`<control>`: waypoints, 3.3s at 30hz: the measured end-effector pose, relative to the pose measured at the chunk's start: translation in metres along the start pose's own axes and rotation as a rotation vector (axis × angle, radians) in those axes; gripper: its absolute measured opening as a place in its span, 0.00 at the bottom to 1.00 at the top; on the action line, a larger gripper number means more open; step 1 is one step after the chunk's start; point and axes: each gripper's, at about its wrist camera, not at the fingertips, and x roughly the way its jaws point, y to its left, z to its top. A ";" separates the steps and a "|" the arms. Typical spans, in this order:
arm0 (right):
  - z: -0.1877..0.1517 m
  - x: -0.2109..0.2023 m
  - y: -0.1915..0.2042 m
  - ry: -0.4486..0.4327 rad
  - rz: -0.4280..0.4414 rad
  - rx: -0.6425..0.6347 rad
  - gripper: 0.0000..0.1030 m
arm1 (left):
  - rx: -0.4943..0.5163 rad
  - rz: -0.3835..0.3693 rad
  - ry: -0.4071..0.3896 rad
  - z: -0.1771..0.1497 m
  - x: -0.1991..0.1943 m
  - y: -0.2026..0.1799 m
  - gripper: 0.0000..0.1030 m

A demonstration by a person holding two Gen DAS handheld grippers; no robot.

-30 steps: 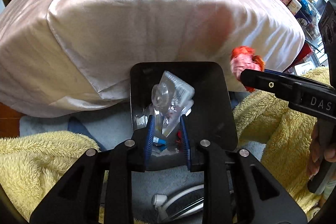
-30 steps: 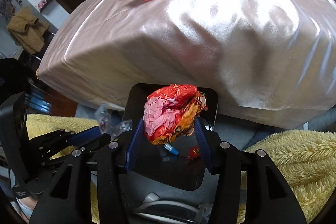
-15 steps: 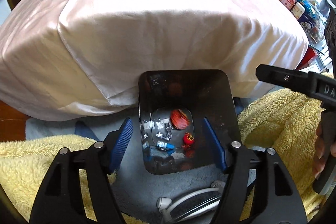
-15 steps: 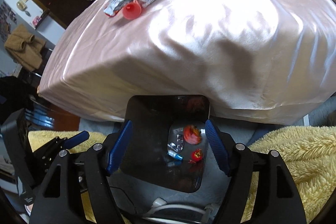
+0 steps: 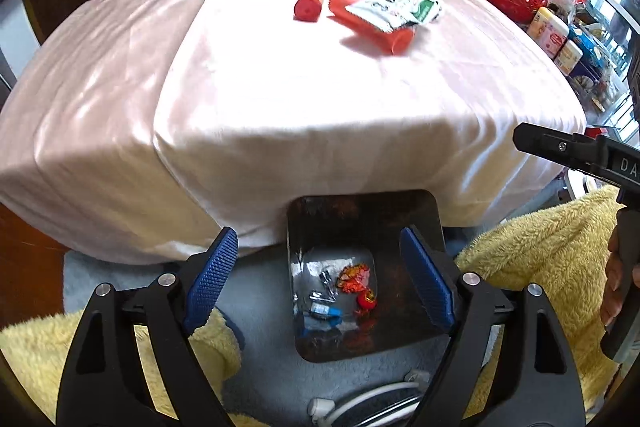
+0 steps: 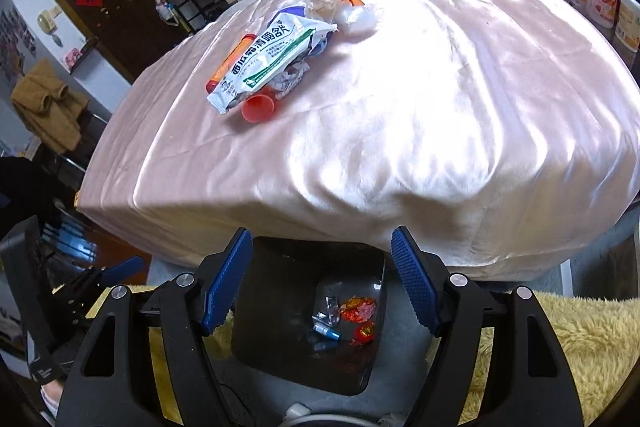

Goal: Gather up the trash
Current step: 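Grasp the white-green lozenge packet with left tool while right tool grasps crumpled tissue, then lower both held items into the black bin and open both tools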

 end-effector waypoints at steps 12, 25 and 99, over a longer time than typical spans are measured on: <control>0.057 -0.004 0.002 -0.068 -0.037 -0.033 0.71 | -0.008 -0.013 -0.025 0.044 -0.002 0.006 0.77; 0.139 0.008 0.000 -0.123 -0.061 -0.055 0.71 | 0.064 -0.042 -0.084 0.126 0.005 -0.021 0.77; -0.003 -0.017 0.034 0.005 0.016 -0.187 0.17 | 0.000 -0.106 -0.070 -0.004 -0.031 -0.013 0.20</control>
